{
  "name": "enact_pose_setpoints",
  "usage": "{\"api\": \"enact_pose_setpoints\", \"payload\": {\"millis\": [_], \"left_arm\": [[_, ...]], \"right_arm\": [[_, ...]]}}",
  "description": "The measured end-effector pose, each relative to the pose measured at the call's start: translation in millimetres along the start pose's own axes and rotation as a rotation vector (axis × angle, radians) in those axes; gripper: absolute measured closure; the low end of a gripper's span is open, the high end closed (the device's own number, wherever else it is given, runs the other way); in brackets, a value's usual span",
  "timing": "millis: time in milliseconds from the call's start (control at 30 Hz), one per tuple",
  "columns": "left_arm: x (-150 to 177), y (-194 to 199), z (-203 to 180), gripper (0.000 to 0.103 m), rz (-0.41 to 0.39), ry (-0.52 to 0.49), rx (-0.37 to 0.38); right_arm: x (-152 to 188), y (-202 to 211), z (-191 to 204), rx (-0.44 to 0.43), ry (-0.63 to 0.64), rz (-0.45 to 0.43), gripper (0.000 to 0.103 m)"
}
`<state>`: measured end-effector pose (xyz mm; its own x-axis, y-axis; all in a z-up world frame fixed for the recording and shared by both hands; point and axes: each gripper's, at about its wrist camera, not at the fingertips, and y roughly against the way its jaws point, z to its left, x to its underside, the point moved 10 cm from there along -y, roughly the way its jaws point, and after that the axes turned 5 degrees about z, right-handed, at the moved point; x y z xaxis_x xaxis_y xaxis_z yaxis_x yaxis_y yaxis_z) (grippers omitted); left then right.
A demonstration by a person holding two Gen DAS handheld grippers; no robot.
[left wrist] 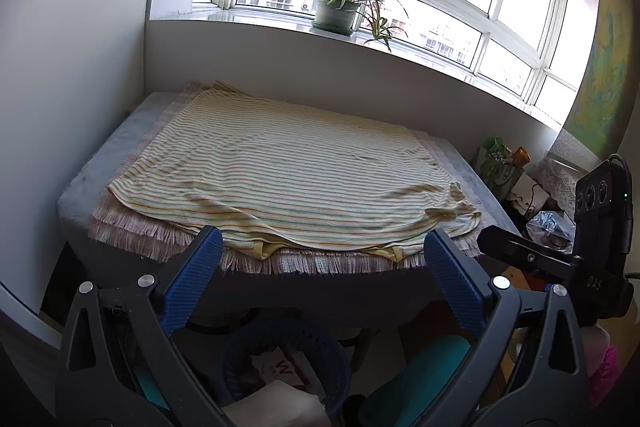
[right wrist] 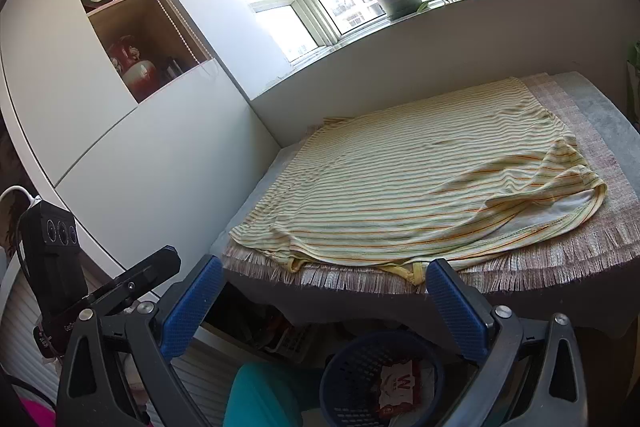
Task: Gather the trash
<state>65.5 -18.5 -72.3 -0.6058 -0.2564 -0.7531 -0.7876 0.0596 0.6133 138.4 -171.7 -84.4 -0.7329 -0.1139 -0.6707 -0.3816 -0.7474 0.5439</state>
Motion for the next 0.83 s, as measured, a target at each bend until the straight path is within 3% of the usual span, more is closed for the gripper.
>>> {"api": "enact_pose_setpoints", "payload": {"millis": [467,833], "left_arm": [[7,-8,3,0.001,0.031,-0.014,-0.002],[9,-13,9,0.001,0.014,-0.042,-0.056]], "right_arm": [[5,-6,-4,0.01,-0.02,0.02,0.0],[9,-14,-7,0.012,-0.031,0.039,0.0]]}}
